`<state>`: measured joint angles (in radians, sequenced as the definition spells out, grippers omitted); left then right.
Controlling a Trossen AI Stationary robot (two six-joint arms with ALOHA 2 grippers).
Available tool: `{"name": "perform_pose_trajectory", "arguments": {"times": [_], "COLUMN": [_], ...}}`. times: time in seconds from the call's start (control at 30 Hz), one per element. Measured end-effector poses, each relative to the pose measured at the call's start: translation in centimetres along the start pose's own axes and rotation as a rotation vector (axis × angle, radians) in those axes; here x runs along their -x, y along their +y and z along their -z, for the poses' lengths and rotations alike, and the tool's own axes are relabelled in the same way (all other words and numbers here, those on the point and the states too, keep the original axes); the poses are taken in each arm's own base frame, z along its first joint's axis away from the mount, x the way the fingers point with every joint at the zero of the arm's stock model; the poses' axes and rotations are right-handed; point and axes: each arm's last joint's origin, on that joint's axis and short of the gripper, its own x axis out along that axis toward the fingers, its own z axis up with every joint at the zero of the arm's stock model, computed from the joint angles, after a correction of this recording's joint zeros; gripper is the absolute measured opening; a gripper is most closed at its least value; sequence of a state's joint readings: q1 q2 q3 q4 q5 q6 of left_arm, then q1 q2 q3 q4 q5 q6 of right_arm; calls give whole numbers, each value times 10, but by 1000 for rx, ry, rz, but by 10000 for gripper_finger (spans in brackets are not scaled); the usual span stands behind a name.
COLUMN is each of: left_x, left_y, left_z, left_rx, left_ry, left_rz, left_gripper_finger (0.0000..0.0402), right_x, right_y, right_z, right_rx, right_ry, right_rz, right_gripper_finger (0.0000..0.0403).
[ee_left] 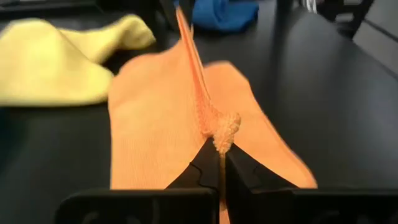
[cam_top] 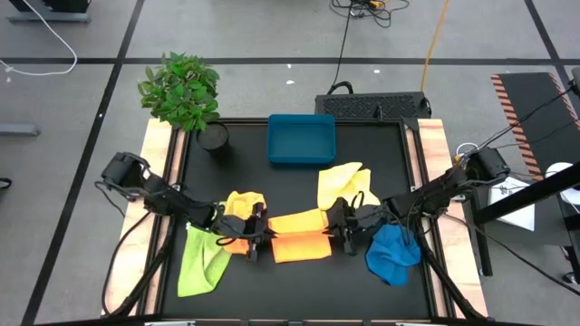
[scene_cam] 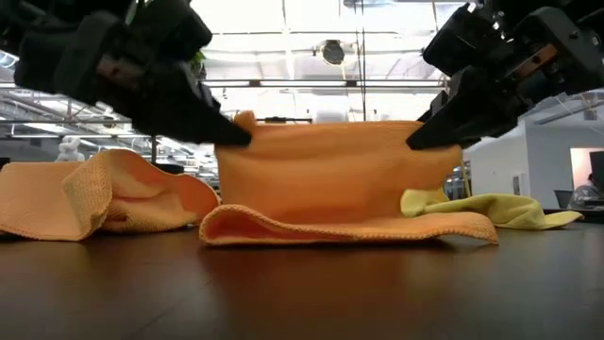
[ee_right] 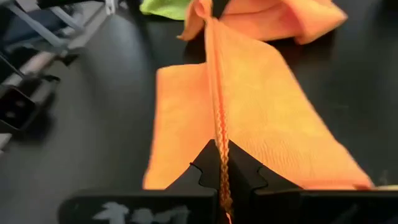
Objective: Fold microfiber towels
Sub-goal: Fold the right orange microfiber towel
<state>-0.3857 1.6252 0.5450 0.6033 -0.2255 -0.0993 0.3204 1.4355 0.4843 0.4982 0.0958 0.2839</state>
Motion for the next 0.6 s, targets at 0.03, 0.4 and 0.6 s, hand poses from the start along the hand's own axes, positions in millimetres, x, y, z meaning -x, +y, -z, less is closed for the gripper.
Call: {"name": "perform_pose_trajectory", "arguments": {"times": [0.03, 0.4, 0.6], "left_x": [-2, -5, -4], "left_y": [-1, -7, -10], "left_z": [2, 5, 4], "left_rx": [-2, 9, 23], "left_ry": [7, 26, 15], "left_rz": [3, 91, 113], "left_gripper_finger": [4, 9, 13], "right_x": [-2, -12, -12], "right_y": [1, 12, 18], "right_z": [1, 18, 13], "right_rx": [-21, -67, -49], "right_ry": [5, 86, 20], "right_rz": [-8, -98, -137], "right_gripper_finger": [0, 0, 21]}}
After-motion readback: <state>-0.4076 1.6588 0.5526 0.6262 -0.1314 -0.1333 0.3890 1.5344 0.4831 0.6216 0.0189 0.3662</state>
